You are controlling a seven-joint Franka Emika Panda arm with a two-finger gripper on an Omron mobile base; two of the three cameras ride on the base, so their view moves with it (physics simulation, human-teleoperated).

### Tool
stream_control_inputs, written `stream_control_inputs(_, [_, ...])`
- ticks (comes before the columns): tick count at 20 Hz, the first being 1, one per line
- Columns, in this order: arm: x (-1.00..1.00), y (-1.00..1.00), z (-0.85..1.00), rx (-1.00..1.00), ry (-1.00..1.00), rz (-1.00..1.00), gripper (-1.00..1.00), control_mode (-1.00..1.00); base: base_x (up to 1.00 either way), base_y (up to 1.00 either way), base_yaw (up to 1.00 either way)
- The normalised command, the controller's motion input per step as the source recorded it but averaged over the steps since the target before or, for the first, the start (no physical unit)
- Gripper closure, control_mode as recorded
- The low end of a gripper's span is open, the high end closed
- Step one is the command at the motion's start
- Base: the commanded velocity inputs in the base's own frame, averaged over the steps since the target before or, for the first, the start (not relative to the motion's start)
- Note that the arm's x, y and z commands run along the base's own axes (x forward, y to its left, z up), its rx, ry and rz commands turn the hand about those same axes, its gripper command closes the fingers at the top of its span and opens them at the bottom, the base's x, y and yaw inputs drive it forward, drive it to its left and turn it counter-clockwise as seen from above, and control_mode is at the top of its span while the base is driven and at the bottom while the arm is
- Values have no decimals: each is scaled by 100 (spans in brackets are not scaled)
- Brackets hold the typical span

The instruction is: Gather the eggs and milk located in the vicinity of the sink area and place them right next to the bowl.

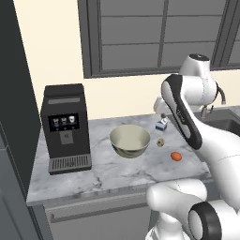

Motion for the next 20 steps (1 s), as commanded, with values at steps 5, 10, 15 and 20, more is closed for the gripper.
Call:
stream_control_inputs(5, [-21, -22, -12, 0, 0, 0, -100, -100, 0, 0, 0])
stream_control_inputs(10, [-17, -28, -28, -1, 0, 1, -100, -100, 0, 0, 0])
stream_control_inputs(15, [-5, -24, -40, -5, 0, 1, -100, -100, 0, 0, 0])
stream_control_inputs(20, [0, -20, -45, -6, 0, 1, -100, -100, 0, 0, 0])
